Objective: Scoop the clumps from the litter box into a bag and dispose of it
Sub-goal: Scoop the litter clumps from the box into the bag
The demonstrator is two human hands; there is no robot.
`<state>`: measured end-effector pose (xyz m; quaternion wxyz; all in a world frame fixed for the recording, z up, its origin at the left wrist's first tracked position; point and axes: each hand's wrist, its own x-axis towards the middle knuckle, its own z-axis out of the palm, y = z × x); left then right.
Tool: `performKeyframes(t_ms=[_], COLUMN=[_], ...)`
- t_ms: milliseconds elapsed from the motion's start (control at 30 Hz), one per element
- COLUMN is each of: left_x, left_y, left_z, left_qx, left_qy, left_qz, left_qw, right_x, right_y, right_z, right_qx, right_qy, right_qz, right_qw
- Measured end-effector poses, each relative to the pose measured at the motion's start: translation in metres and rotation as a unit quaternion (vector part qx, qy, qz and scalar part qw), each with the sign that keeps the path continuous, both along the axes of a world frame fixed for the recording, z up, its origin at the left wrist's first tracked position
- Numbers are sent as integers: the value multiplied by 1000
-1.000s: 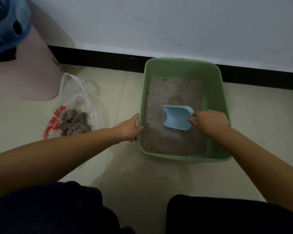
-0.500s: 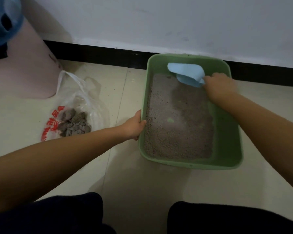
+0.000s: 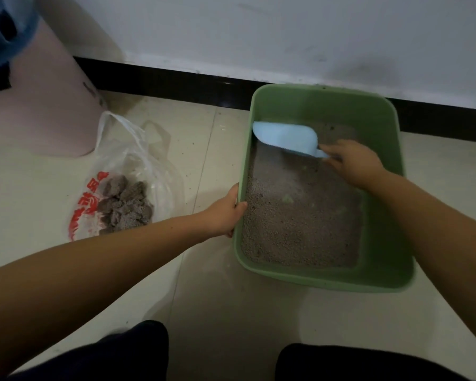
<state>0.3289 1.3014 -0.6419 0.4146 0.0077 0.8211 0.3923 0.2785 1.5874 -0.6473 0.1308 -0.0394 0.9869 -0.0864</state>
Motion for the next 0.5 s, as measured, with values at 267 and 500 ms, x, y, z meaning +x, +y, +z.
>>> performKeyframes(t_ms=[267, 500], left_x=[0, -2], left_y=[0, -3], left_z=[-1, -4], left_qx=[-2, -4], left_qy=[2, 2], left_qz=[-1, -7], left_qw=[1000, 1000], right_x=[38, 50], right_y=[13, -13], right_z=[7, 11], right_qx=[-103, -137], right_qy=[18, -49], right_qz=[-164, -149], right_qw=[981, 978])
